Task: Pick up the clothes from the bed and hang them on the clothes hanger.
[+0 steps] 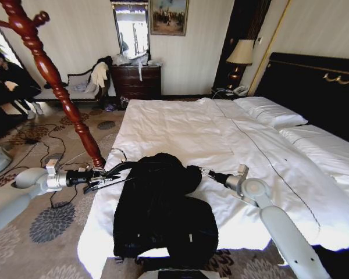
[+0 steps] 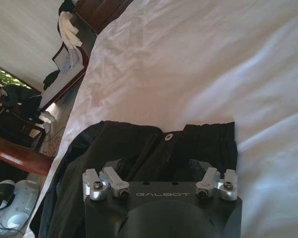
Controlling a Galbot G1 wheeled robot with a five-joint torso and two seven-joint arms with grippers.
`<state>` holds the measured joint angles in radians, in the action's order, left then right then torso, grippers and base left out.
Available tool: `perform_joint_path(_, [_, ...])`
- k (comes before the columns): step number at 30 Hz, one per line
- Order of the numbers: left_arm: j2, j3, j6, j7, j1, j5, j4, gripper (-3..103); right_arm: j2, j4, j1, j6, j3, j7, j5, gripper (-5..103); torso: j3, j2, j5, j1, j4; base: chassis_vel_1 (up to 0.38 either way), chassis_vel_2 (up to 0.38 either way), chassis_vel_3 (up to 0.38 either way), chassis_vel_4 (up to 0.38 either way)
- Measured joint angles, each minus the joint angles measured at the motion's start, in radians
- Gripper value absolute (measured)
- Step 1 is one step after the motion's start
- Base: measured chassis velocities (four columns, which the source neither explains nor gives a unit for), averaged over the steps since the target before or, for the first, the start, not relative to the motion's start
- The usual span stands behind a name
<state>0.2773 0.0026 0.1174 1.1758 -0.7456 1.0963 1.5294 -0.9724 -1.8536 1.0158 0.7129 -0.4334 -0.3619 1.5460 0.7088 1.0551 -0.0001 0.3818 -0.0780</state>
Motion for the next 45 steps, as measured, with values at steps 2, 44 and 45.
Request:
perform_joint_path(2, [0.002,0.000,-0.001,-0.002,0.000,0.000,-0.001,16,-0.010,0.000,-0.003,0.000,0.009,0.000,-0.008,71,0.000,0.000,-0.0001,0.000,0.0001,0.000,0.000,0.000,0.000])
perform_joint_path(44, [0.012,0.013,-0.044,-0.046,-0.012,0.040,0.036,16,0.085,-0.205,-0.006,-0.053,-0.026,0.077,-0.118,0,0.000,0.000,0.0001,0.000,0.0002,0.000,0.000,0.000,0.000])
perform_joint_path(45, [0.012,0.016,-0.050,-0.053,-0.008,0.052,0.041,16,0.092,-0.228,-0.006,-0.053,-0.032,0.078,-0.119,0,0.000,0.000,0.0001,0.000,0.0001,0.000,0.000,0.000,0.000])
